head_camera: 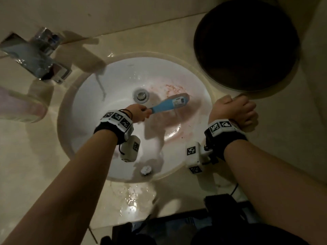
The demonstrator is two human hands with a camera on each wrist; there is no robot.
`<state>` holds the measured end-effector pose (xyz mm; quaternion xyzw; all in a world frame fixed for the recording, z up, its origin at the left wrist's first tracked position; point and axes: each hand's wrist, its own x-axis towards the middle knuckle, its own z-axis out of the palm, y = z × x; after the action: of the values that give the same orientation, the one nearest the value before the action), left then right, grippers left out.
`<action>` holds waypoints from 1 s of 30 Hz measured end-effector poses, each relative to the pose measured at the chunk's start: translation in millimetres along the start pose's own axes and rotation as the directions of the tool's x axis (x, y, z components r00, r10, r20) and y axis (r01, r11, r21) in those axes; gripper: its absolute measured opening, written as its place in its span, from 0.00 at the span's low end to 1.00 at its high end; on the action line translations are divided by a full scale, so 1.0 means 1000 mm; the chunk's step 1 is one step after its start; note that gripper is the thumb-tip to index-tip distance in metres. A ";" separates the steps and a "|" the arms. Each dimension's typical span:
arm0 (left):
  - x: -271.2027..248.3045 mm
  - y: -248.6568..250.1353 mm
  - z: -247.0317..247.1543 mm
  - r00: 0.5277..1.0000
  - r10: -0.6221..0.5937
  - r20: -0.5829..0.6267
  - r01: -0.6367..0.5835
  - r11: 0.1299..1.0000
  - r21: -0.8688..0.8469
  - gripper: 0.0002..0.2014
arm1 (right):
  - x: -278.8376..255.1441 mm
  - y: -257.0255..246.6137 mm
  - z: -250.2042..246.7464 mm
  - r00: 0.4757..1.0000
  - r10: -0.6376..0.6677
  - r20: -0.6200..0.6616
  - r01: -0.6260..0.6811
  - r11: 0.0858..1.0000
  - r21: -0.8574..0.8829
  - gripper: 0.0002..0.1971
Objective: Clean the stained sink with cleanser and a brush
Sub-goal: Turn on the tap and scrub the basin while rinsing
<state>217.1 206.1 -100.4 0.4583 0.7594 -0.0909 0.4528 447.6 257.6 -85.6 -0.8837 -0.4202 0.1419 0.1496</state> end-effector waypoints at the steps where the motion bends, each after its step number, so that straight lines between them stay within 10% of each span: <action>1: 0.006 0.004 0.005 1.000 0.002 0.014 -0.001 1.000 -0.021 0.17 | 0.000 0.000 0.000 1.000 0.004 0.003 -0.003 1.000 -0.011 0.18; 14: 0.031 -0.002 0.017 0.960 -0.269 -0.075 0.271 0.963 0.013 0.18 | -0.001 -0.005 -0.005 1.000 0.019 0.013 -0.018 0.996 -0.082 0.17; 20: 0.025 -0.005 0.024 0.945 -0.325 0.040 0.270 0.705 -0.656 0.18 | -0.002 -0.004 -0.007 1.000 0.012 0.017 -0.011 0.998 -0.057 0.17; 25: 0.022 0.017 0.038 0.994 -0.091 0.065 0.111 0.887 -0.449 0.20 | -0.002 -0.004 -0.007 1.000 0.013 0.023 -0.011 0.998 -0.069 0.17; 30: 0.025 0.022 0.044 0.987 -0.157 -0.019 0.142 0.932 -0.333 0.16 | -0.001 -0.005 -0.006 1.000 0.018 0.024 -0.016 0.997 -0.071 0.17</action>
<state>257.0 209.5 -139.2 0.3188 0.8064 0.0141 0.4979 445.7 258.7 -77.8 -0.8903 -0.4191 0.1389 0.1116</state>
